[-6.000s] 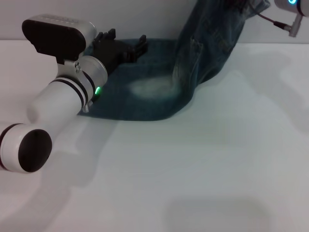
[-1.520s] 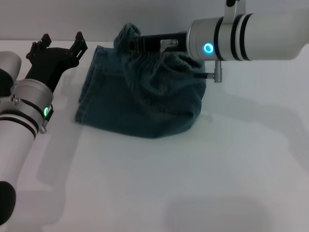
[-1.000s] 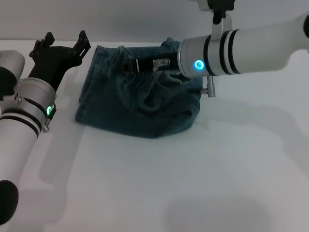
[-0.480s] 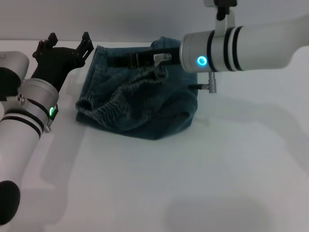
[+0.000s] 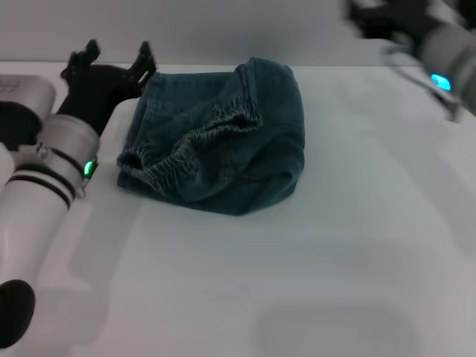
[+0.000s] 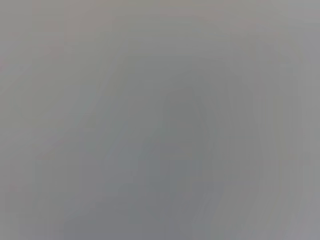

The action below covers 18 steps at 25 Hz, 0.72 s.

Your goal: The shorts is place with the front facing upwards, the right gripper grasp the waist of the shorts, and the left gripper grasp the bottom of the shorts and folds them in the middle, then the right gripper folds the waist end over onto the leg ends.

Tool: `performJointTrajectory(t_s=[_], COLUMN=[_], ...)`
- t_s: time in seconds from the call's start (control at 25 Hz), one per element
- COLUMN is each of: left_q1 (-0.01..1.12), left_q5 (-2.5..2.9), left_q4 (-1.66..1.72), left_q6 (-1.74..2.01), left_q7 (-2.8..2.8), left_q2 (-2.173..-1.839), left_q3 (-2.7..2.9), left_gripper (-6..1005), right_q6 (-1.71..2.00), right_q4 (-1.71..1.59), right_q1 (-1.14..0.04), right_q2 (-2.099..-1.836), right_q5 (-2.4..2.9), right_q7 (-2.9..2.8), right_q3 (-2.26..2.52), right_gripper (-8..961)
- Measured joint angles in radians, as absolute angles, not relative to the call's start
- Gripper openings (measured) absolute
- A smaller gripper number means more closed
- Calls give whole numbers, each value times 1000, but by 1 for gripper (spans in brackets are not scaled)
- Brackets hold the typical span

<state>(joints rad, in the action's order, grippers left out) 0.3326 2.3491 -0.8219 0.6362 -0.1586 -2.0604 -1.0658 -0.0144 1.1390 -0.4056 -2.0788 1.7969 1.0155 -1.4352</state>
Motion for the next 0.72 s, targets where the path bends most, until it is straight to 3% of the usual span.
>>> performJointTrajectory(t_s=[0.2,0.32,0.72], left_q1=[322,318,326], left_q5=[2506,2651,2772], left_q4=[-905,-1040,-1294], left_q6=[549,299,-176], left_q7=[-154,-158,-292], left_q2=[-2054,-2047,-2055], left_q3=[-1056,-1059,-1065], left_gripper=[860,860,860], right_q6=[287,300,280], right_q4=[1192,1188,1164], right_q1=[-247,-158,-40], right_q2=[-2078,-2078,-2077], right_q5=[1831,1822,1817], right_q7=[1029,1020,943], right_q3=[-1346,-1345,-1368], right_gripper=[511,514,524])
